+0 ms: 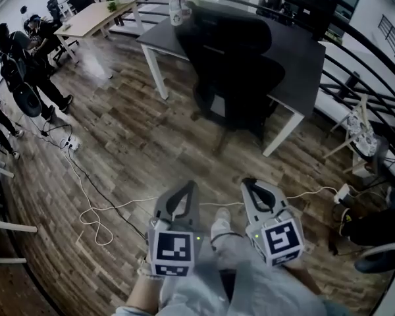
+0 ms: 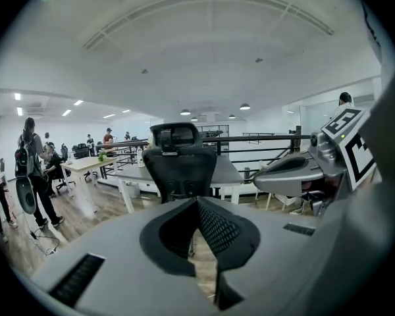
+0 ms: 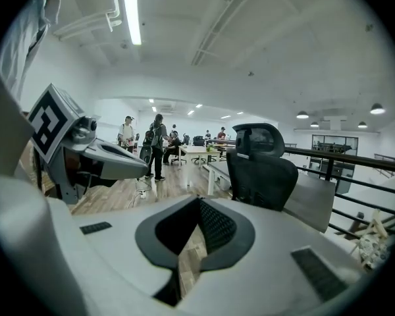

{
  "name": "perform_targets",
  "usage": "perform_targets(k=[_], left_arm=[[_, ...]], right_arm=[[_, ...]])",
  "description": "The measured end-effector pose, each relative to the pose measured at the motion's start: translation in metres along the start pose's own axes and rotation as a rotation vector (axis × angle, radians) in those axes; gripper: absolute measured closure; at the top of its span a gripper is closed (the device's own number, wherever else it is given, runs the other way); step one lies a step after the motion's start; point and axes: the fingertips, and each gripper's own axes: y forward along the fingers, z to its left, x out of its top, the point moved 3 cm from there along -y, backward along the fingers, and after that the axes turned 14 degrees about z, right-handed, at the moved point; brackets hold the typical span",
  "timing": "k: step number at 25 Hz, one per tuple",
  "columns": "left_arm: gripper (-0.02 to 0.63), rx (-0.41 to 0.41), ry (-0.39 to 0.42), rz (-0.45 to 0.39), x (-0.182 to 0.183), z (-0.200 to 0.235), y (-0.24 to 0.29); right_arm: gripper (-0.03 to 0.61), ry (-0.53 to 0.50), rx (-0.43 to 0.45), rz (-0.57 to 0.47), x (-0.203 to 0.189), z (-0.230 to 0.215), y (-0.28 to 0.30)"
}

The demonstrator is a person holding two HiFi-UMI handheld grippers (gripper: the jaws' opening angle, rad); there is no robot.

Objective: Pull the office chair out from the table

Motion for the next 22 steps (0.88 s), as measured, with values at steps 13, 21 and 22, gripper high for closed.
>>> perform_targets(k=[13, 21, 22], left_arm=[[0.603, 0.001, -0.033, -0.021, 0.09, 0.029, 0.111], [0.603, 0.014, -0.014, -0.034, 0.115, 0.037, 0.133], [0.603, 0.013, -0.006, -0.035, 0.118, 0.039, 0.136]], right_arm=[[0.574, -0.037, -0.016, 0.011, 0.052, -0.115, 0.07], [0.574, 0.012, -0.062, 0.008, 0.046, -0.146, 0.073], [0.574, 0.018, -0.07, 0.007, 0.046, -0.149, 0.074]])
